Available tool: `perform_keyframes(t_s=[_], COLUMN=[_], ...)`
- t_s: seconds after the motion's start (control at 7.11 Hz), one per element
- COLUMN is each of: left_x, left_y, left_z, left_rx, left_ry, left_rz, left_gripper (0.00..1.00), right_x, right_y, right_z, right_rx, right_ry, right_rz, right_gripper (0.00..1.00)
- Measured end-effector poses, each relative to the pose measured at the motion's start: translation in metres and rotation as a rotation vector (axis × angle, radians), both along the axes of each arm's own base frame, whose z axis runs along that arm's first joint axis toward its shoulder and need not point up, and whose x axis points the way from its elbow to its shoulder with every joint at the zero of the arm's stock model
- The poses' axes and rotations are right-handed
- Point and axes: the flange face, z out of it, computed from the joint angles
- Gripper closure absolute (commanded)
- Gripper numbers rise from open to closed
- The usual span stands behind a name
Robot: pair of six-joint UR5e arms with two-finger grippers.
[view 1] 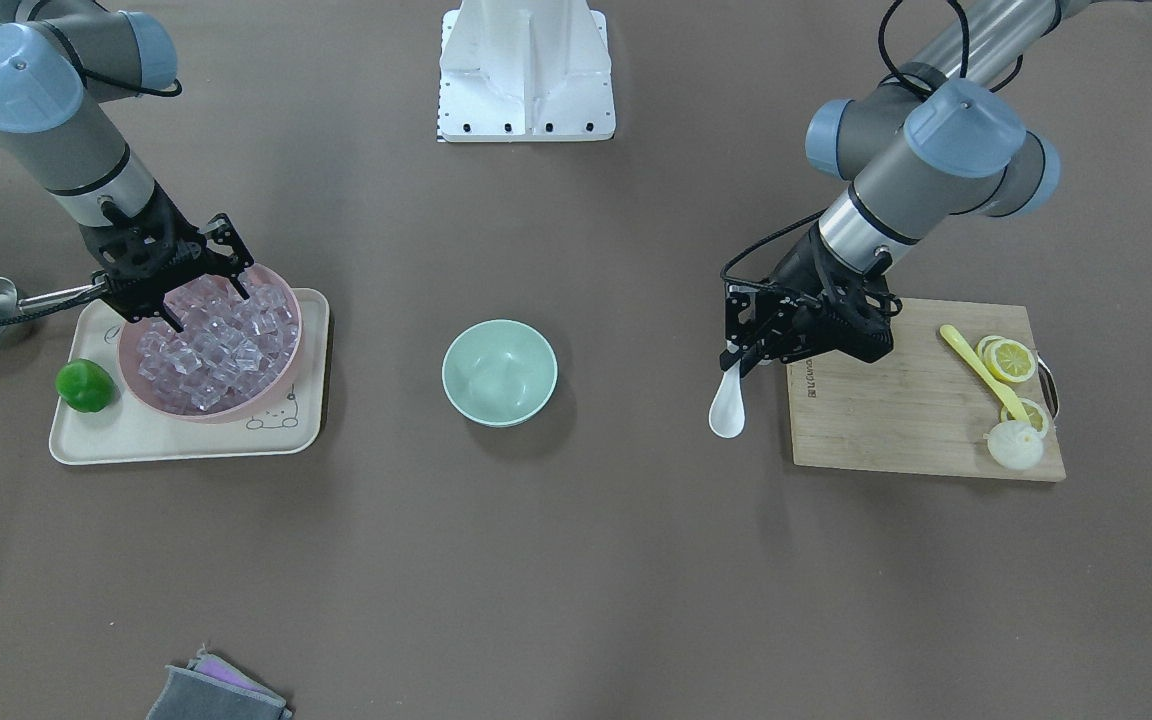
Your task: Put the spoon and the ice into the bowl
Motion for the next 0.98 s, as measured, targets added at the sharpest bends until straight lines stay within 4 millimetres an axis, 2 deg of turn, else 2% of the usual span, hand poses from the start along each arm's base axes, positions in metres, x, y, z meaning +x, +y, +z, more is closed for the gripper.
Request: perform_keyframes(t_s=[0.14,0.56,0.98], left_x=[0.0044,0.0105,0.0121], left_y=[-0.0029,-0.0085,-0.0079], left_z=[-0.0014,-0.0030,-0.0032], left_rx=[0.001,0.004,0.005], left_ry=[-0.001,-0.005,-0.006], left_rz=[0.000,0.002,0.001], left_gripper=[1.00,1.00,1.00], right_x=[-0.0015,-0.0030,-0.0059], right_y=[-0.0015,-0.0012,0.0009], right_z=[0.0052,0.0087,0.0093], right_rx=[-0.010,-0.040,-0.051], right_ry=[0.007,0.009,0.010], right_rz=[0.003,0.024,0.027], right_gripper=[0.29,0.59,0.61])
